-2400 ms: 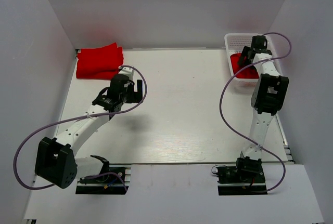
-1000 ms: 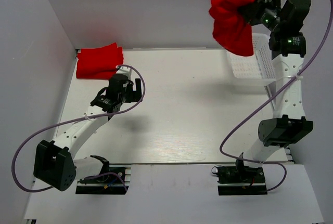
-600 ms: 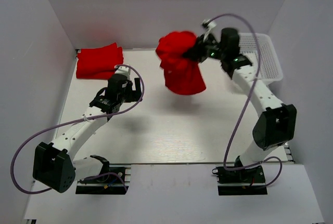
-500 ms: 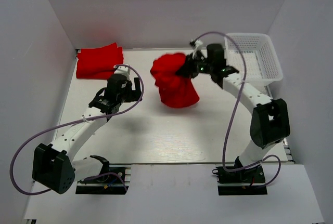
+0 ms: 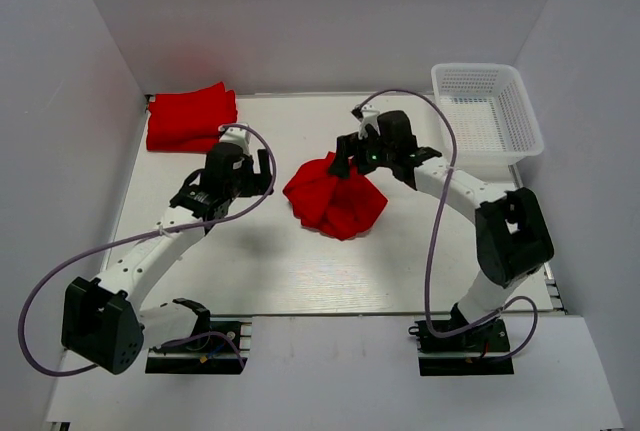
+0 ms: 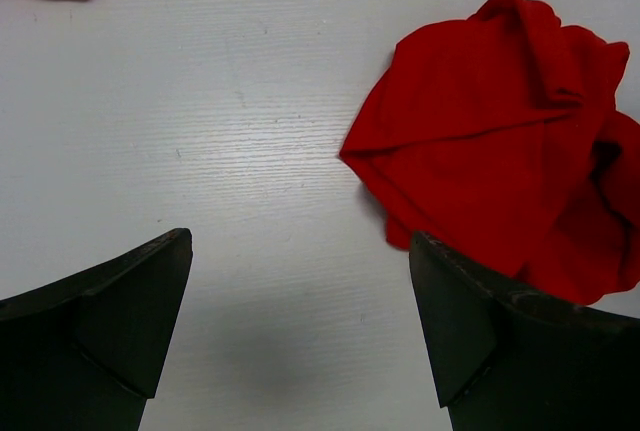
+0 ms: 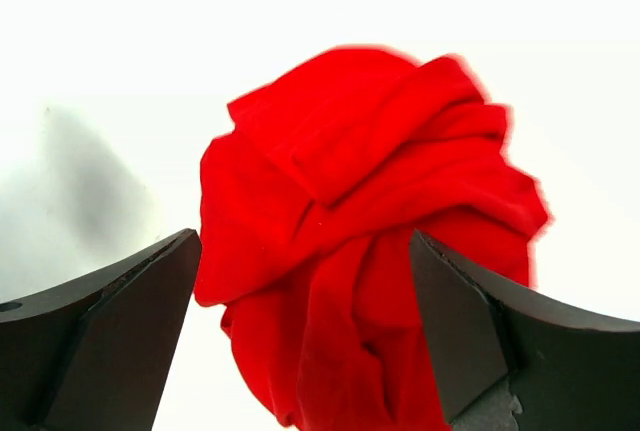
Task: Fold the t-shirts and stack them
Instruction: Move the tshirt to the center of the board, then flatten out the tshirt
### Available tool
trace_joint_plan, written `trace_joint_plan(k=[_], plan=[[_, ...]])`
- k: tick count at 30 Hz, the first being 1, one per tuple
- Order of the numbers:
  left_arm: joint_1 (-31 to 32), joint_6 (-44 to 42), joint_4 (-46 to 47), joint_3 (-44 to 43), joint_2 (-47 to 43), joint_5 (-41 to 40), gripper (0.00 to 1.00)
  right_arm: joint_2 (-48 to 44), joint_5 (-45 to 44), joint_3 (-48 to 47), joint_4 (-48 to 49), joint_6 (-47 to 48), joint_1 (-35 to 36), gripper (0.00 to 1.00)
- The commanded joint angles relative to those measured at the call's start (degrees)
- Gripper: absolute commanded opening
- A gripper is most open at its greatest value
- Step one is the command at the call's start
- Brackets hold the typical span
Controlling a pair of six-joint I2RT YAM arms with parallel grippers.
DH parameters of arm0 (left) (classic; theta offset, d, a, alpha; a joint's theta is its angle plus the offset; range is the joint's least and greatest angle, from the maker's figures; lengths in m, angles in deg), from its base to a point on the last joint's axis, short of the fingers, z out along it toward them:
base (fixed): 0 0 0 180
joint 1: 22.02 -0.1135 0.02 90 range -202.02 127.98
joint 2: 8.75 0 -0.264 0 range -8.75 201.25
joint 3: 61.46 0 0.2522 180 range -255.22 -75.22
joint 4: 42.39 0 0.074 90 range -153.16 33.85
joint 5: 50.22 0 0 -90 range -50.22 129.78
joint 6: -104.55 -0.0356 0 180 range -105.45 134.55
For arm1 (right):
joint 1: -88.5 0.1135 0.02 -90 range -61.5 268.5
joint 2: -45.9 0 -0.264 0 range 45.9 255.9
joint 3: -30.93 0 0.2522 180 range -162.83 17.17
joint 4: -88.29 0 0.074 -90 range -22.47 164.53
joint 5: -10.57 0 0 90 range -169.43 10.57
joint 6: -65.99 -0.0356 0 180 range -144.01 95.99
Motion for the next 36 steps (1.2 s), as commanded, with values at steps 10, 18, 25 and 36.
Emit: trace_joint_plan(k=[10,18,25,36], plan=[[0.3,-4.2,0.7,-1.9,4.2,9.9,1.0,-21.8,-28.8,6.3,-9.5,-2.1,-0.3,0.9],[0.3,-6.9,3.3,-10.2,14.7,21.8,1.0,-24.5,-23.0,12.9,-11.3,-2.1,-0.2,0.9],[1.3,-6.4,4.3,-22.1,27.9,27.2,1.0,-23.0,-20.4,17.7,-10.4,-3.6,-0.1,0.9],[4.0,-6.4,7.5,-30.2,40.3,35.3,0.87,-17.4,-11.6,19.0,-7.3,-5.8,0.1,0.9]])
